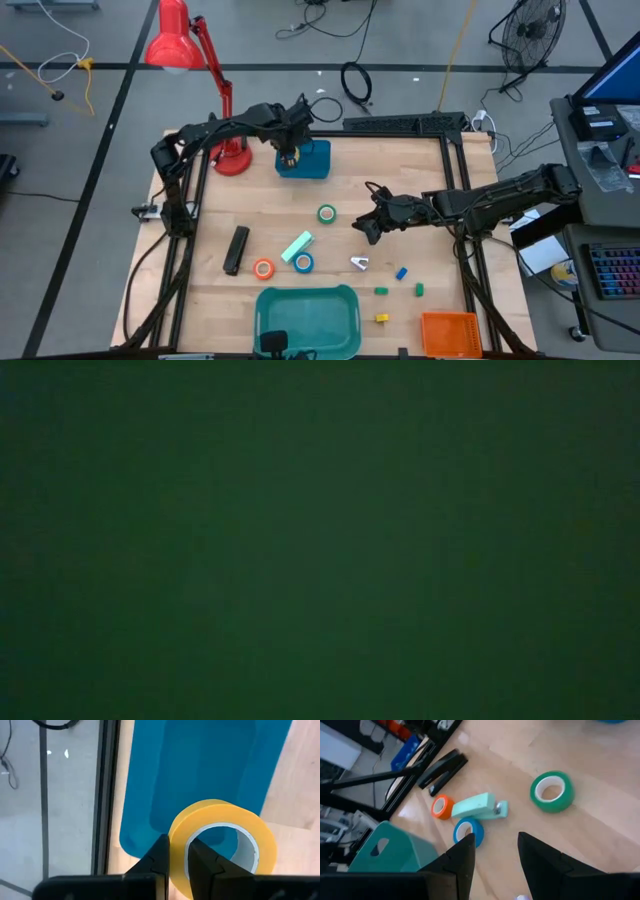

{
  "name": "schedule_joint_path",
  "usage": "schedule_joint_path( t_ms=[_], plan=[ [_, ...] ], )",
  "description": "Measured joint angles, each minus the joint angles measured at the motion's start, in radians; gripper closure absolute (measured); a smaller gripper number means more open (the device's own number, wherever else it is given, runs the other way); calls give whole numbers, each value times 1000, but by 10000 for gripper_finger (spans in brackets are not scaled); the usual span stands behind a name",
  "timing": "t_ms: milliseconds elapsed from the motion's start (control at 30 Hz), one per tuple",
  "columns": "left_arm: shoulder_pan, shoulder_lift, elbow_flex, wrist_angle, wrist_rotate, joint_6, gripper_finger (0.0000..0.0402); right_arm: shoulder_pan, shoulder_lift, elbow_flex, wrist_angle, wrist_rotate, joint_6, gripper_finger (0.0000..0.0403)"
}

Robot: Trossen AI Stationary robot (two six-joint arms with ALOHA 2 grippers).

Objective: Pick and place Stapler, Stapler remover, tape
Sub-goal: Put the yellow tape into the blue bin

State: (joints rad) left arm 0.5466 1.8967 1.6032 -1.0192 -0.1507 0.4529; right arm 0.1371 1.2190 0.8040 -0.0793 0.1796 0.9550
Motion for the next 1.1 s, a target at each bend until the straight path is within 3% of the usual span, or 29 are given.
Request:
schedule_joint_path(
  t_ms=[433, 833, 1100],
  plan=[
    [13, 60, 0, -21, 23, -79, 364, 0, 0, 0, 1, 10, 13, 261],
    [89, -51, 66, -88, 205, -190, 364, 2, 0, 0, 1, 8, 9, 261],
    [124, -52, 90, -102, 201, -299, 364, 2, 0, 0, 1, 8, 1, 261]
  ],
)
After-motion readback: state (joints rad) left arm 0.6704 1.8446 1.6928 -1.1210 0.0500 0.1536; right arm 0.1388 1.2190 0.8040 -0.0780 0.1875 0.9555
